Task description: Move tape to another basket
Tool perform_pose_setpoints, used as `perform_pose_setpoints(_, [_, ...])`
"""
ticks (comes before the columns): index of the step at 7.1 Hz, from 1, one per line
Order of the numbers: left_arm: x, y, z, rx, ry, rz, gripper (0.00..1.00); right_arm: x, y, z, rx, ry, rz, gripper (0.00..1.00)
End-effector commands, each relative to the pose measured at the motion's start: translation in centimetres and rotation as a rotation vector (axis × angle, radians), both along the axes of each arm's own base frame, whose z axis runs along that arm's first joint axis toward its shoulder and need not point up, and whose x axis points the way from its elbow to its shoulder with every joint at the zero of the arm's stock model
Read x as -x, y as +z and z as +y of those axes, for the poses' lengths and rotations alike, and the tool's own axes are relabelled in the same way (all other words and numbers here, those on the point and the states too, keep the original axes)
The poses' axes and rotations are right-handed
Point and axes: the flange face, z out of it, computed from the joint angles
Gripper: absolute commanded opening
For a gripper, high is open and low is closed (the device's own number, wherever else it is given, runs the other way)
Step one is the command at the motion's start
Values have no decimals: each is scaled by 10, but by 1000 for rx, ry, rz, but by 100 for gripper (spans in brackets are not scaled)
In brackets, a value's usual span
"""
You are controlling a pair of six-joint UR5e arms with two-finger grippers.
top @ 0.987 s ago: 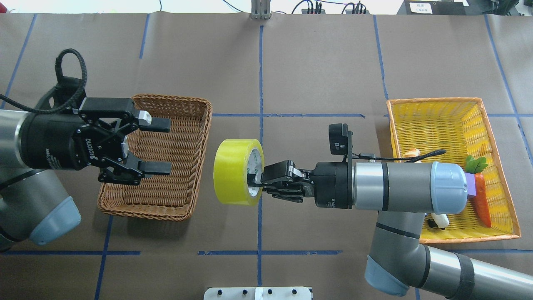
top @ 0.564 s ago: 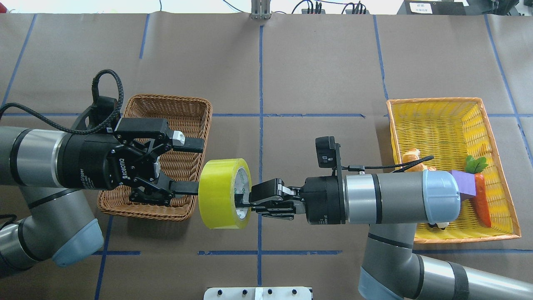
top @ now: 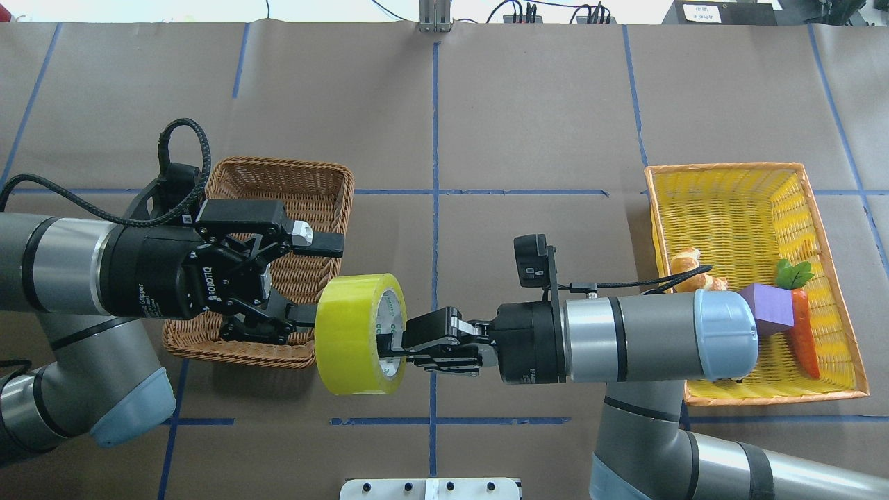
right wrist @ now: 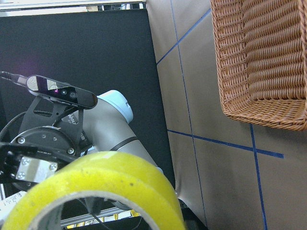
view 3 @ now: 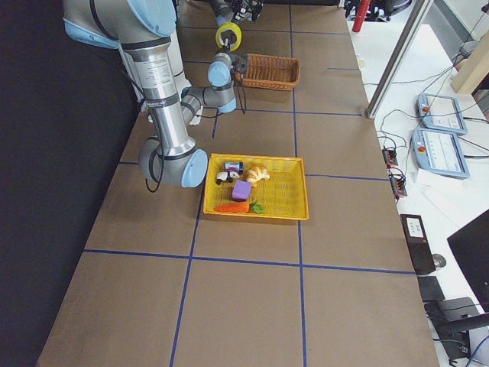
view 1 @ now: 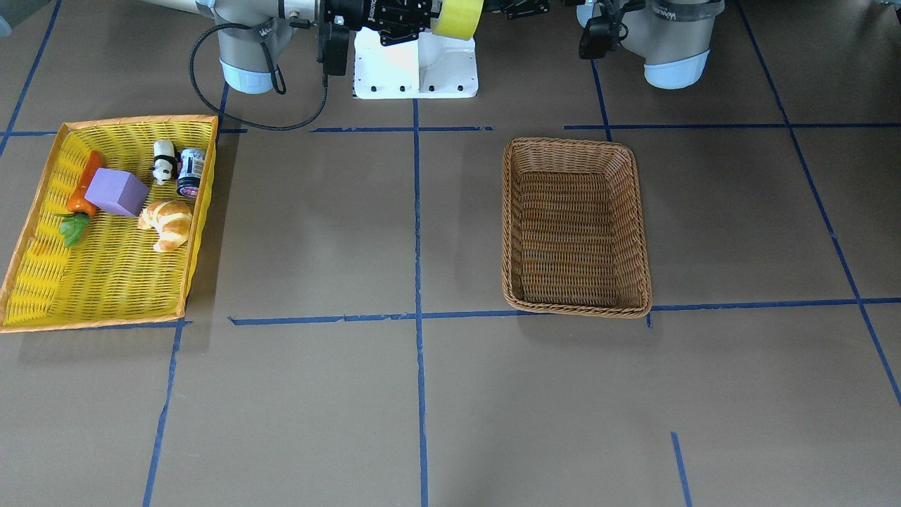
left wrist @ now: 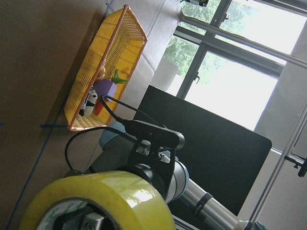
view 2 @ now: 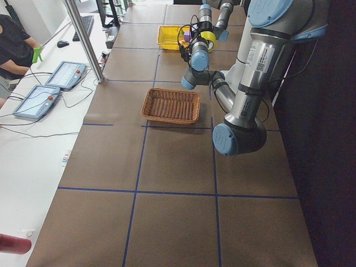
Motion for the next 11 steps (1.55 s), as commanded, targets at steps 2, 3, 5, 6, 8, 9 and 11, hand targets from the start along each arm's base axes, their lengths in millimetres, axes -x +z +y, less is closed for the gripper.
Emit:
perform_pose_setpoints(2, [-4,-2,6,-1,17,4,100,4,-2,2,-1,-2,1,3])
perform_pose_setpoints(3, [-4,-2,7,0,19,4,100,4,-2,1,2,-2,0,3])
perform_pose_setpoints(5, [-5,-1,6,1,19,3,96,4,-2,1,0,1,0,4])
perform_pose_setpoints(6, [-5,-1,6,4,20,0,84,4,-3,-1,9,19,-3,8])
perform_pose_setpoints(8, [-6,0,6,5,20,-1,36,3,-3,0,6,21,-9,47])
perform_pose_setpoints(9, [-3,-1,7,0,21,3,11,3,-3,-1,11,22,-8,99])
perform_pose_setpoints(11, [-2,0,8,1,21,2,1,1,-4,-2,10,25,-11,100])
